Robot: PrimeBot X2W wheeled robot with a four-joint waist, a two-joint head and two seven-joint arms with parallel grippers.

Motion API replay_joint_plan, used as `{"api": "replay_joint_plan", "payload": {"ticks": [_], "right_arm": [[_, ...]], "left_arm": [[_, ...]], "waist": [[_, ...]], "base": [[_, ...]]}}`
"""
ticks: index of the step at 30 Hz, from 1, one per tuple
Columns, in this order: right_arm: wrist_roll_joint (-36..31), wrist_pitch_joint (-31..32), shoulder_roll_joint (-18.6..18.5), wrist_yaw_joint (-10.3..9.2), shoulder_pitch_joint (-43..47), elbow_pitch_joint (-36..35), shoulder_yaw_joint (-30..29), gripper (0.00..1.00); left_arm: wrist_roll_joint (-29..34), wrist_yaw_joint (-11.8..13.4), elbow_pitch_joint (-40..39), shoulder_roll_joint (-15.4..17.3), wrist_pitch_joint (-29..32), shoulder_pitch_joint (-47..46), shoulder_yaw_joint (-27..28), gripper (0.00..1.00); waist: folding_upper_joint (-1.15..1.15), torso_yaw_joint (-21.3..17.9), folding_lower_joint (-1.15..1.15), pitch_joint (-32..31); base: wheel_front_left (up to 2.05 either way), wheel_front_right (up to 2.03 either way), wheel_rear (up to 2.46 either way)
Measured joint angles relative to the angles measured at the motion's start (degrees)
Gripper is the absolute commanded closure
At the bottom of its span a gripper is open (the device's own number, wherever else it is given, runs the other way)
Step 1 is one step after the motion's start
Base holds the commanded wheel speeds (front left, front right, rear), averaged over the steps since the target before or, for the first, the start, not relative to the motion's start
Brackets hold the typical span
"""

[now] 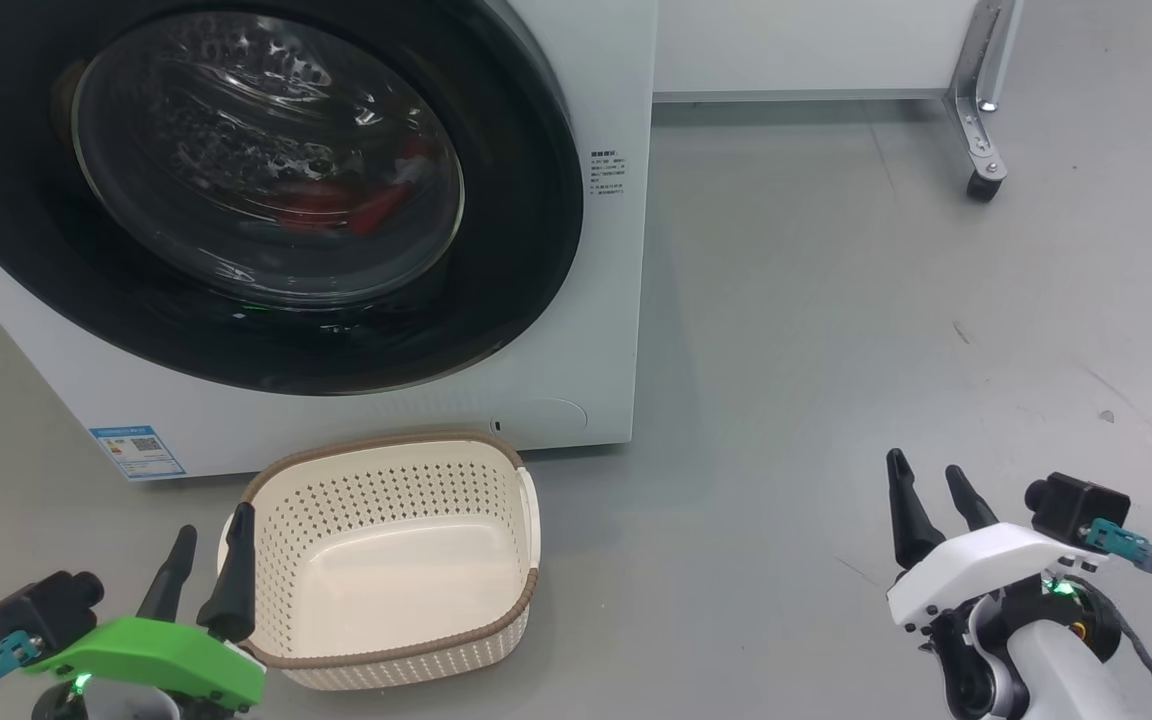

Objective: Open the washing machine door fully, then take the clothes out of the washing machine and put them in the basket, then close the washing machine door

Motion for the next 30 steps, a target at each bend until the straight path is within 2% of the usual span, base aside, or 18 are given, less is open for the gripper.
{"api": "replay_joint_plan", "payload": {"ticks": [9,30], "right_arm": [[-6.7,-1.8,-0.4,-0.55,-2.0,1.6,3.1,0.0],[-21.3,-5.8,-1.5,-3.21,-5.6,5.3,8.2,0.0]], "left_arm": [[7.3,0.0,0.2,0.3,-1.8,0.0,-0.2,0.0],[23.9,-0.3,0.7,0.9,-6.0,0.0,-0.6,0.0]], "waist": [[0.0,0.1,0.0,-0.2],[0.0,-0.3,0.0,-0.3]], "base": [[0.0,0.0,0.0],[0.0,0.0,0.0]]}}
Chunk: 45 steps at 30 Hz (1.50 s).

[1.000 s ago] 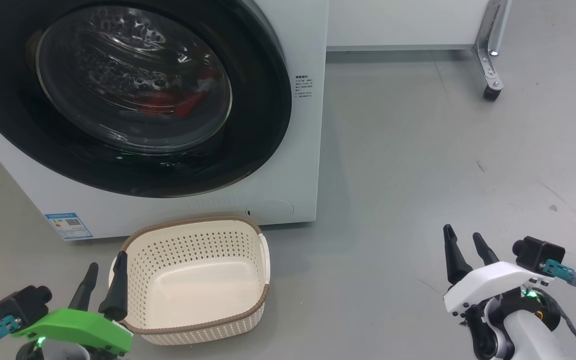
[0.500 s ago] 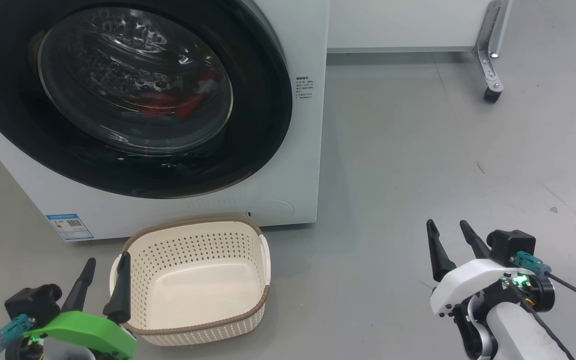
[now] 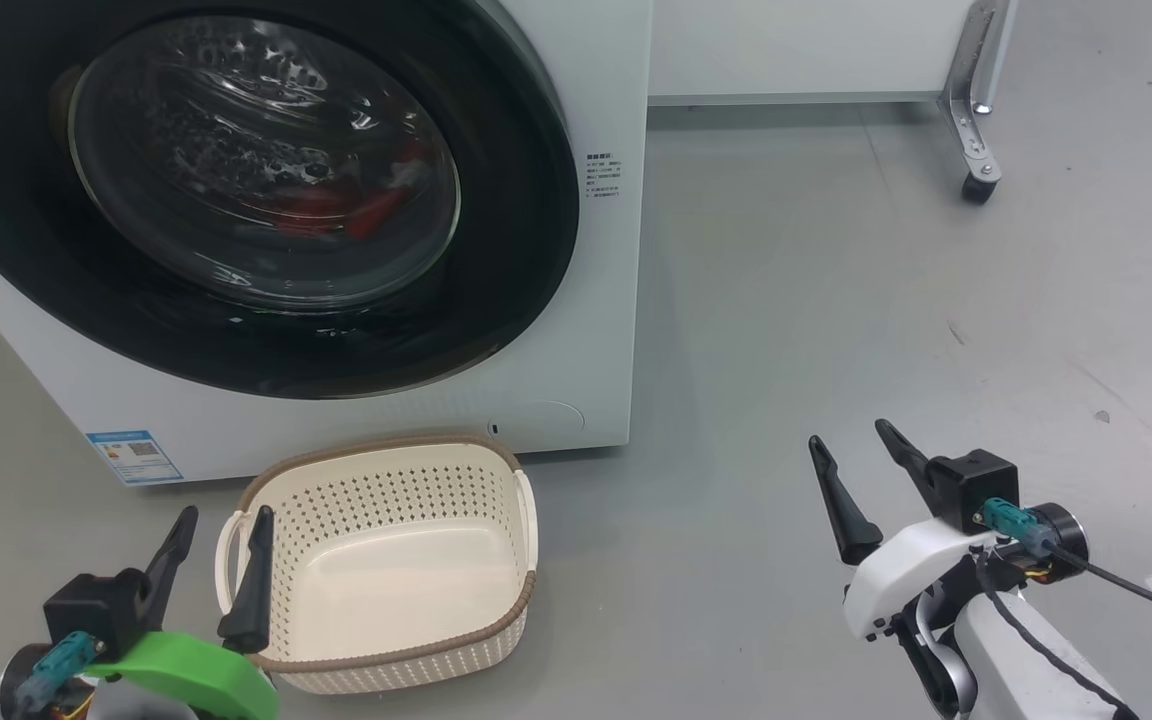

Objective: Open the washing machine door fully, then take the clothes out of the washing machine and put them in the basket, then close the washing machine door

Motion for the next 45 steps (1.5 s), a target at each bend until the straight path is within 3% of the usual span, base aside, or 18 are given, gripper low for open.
{"api": "replay_joint_plan", "payload": {"ticks": [8,13,33,35,36,45], "right_arm": [[-4.5,-1.4,-0.3,-3.33,-1.2,0.3,-0.7,0.0],[-5.7,-1.7,-0.6,-4.34,-1.3,0.2,-1.8,0.0],[-5.7,-1.7,0.3,-5.3,-1.0,-2.2,-5.2,0.0],[-5.7,-1.7,0.6,-5.28,-1.0,-2.7,-5.4,0.22],[-5.7,-1.7,0.7,-5.28,-1.0,-3.0,-5.6,1.0],[-3.8,-1.8,2.4,-4.76,-1.4,-8.9,-9.7,1.0]], "left_arm": [[4.6,0.0,0.3,0.0,-1.4,0.0,1.4,0.0],[6.6,0.0,0.4,-0.1,-1.7,0.0,3.8,0.0],[8.3,0.0,1.2,-2.9,-1.7,0.1,8.2,0.0],[8.3,0.0,1.2,-3.0,-1.7,0.1,8.2,0.0],[8.3,0.0,1.1,-3.0,-1.7,0.1,8.2,0.0],[8.9,0.0,0.1,-3.1,-1.7,0.1,7.8,0.0]], "waist": [[0.0,-0.2,0.0,0.0],[0.0,-0.3,0.0,0.1],[0.0,-0.3,0.0,0.4],[0.0,-0.2,0.0,0.5],[0.0,-0.2,0.0,0.5],[0.0,0.2,0.0,2.5]], "base": [[0.0,0.0,0.0],[0.0,0.0,0.0],[0.0,0.0,0.0],[0.0,0.0,0.0],[0.0,0.0,0.0],[0.0,0.0,0.0]]}}
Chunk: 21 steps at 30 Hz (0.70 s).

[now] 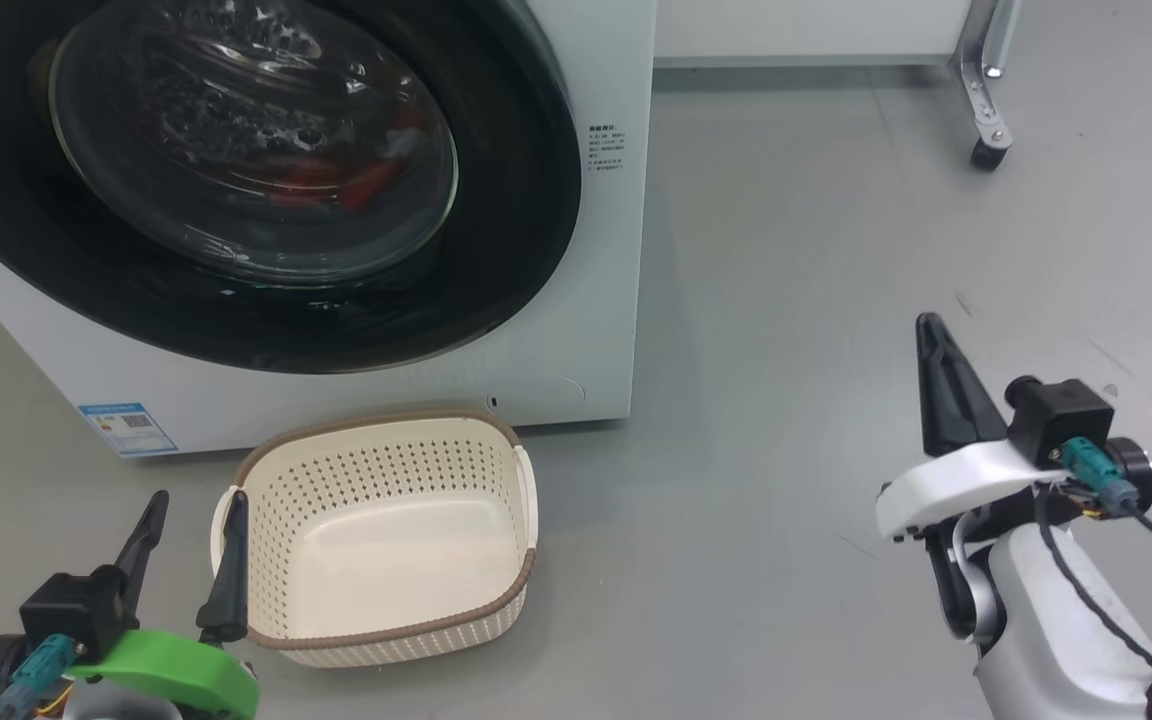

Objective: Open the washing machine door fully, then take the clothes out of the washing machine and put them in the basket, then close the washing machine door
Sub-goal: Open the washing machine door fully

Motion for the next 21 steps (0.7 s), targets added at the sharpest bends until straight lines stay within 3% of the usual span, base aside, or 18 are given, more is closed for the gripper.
{"api": "replay_joint_plan", "payload": {"ticks": [5,9,14,21], "right_arm": [[4.2,0.0,1.5,1.08,-1.5,-3.6,-4.3,1.0],[9.6,-0.2,2.7,3.13,-2.4,-5.4,-7.7,1.0],[14.2,-0.2,3.0,5.48,-4.4,-5.8,-9.8,1.0],[26.1,-0.2,3.6,8.05,-8.3,-4.6,-13.2,1.0]], "left_arm": [[0.0,0.0,-1.0,0.2,0.0,-0.1,-1.2,0.0],[-0.2,0.0,-1.7,0.7,0.0,-0.1,-1.7,0.0],[-1.2,0.0,-2.8,1.6,0.0,-0.4,-2.6,0.0],[-2.8,0.0,-4.6,2.6,0.0,-3.0,-4.7,0.0]], "waist": [[0.0,0.4,0.0,1.8],[0.0,1.0,0.0,3.4],[0.0,1.7,0.0,5.7],[0.0,3.1,0.0,9.7]], "base": [[0.0,0.0,0.0],[0.0,0.0,0.0],[0.0,0.0,0.0],[0.0,0.0,0.0]]}}
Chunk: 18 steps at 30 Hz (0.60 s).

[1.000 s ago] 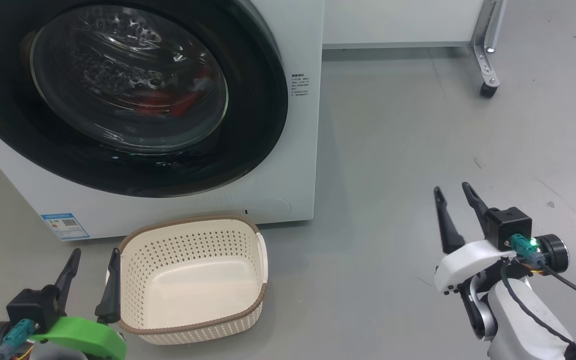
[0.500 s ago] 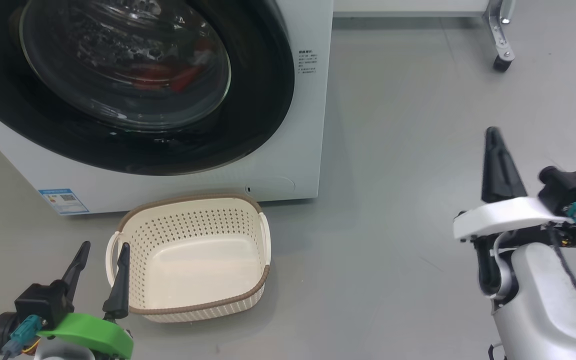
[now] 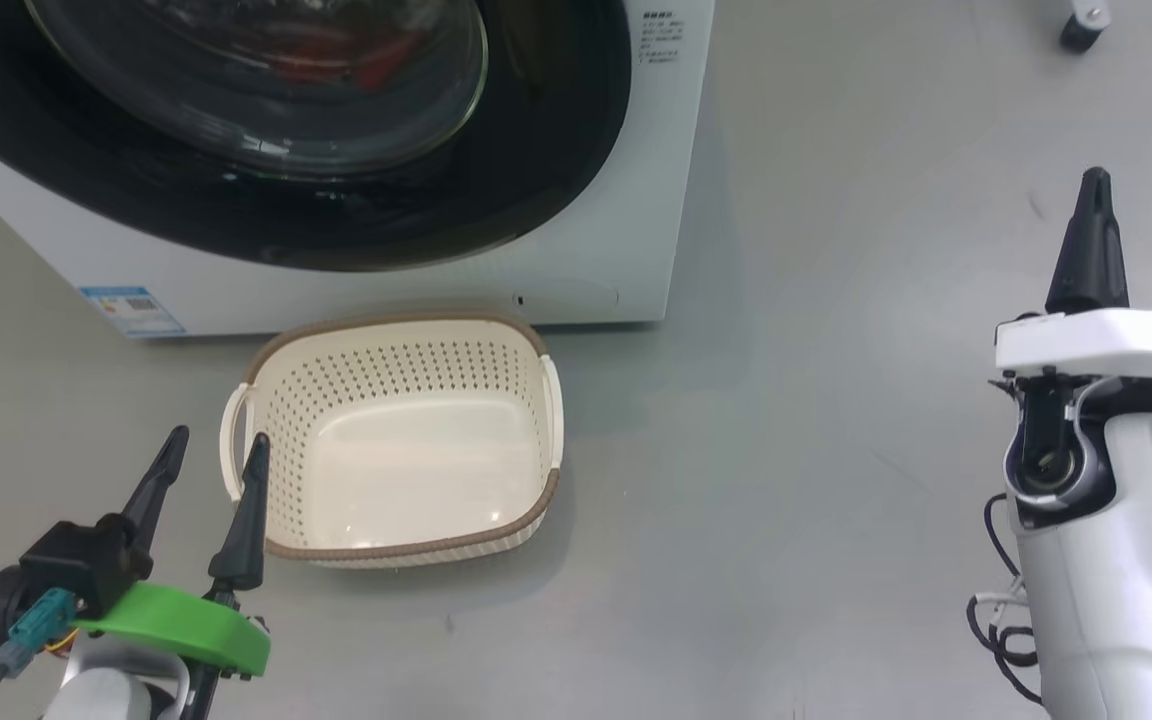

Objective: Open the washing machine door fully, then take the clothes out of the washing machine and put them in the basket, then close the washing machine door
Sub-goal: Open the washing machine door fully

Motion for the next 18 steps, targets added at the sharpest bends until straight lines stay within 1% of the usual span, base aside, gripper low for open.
{"api": "replay_joint_plan", "payload": {"ticks": [3,6,11,18], "right_arm": [[4.1,0.5,0.0,0.05,-2.2,1.5,-0.3,1.0],[8.6,2.8,-0.1,0.07,-5.2,2.4,-0.3,1.0],[17.4,7.7,-0.5,0.07,-11.3,3.4,2.8,1.0],[22.8,13.5,-0.8,-0.09,-20.0,4.3,6.5,1.0]], "left_arm": [[-1.3,0.0,-0.8,0.4,0.0,-0.9,-1.2,0.0],[-2.5,0.0,-1.8,0.5,0.0,-2.1,-2.4,0.0],[-3.8,0.0,-3.0,0.9,0.0,-4.2,-3.5,0.0],[-6.1,0.0,-4.9,1.2,0.0,-7.7,-5.1,0.0]], "waist": [[0.0,0.8,0.0,1.9],[0.0,1.7,0.0,3.9],[0.0,3.4,0.0,7.4],[0.0,6.1,0.0,12.3]], "base": [[0.0,0.0,0.0],[0.0,0.0,0.0],[0.0,0.0,0.0],[0.0,0.0,0.0]]}}
